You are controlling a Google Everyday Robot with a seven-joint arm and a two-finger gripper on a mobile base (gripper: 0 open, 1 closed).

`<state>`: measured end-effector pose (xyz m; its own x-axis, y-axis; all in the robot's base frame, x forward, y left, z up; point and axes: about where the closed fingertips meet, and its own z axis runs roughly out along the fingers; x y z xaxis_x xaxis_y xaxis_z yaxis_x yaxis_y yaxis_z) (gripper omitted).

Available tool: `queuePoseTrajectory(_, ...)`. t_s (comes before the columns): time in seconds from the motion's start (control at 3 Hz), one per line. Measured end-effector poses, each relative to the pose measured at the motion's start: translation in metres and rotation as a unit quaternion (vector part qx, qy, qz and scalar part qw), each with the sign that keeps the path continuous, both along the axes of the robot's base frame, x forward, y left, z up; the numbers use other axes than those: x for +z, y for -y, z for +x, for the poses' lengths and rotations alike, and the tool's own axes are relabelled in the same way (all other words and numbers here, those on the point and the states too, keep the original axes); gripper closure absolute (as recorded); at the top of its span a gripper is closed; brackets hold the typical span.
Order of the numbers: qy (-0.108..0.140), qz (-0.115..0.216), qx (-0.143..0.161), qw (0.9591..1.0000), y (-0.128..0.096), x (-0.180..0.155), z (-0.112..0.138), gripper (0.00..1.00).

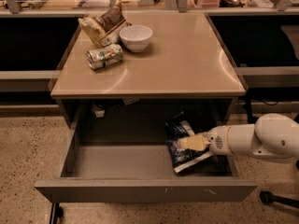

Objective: Place blue chip bag into top drawer

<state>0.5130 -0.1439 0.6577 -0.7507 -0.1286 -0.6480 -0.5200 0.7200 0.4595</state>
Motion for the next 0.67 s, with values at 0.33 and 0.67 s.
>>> queuePoseTrajectory(0.33,0.0,0.0,0.0,1.0,0.0,0.0,0.0,0.0)
queuePoseTrajectory(0.67,0.0,0.0,0.0,1.0,0.0,0.0,0.0,0.0)
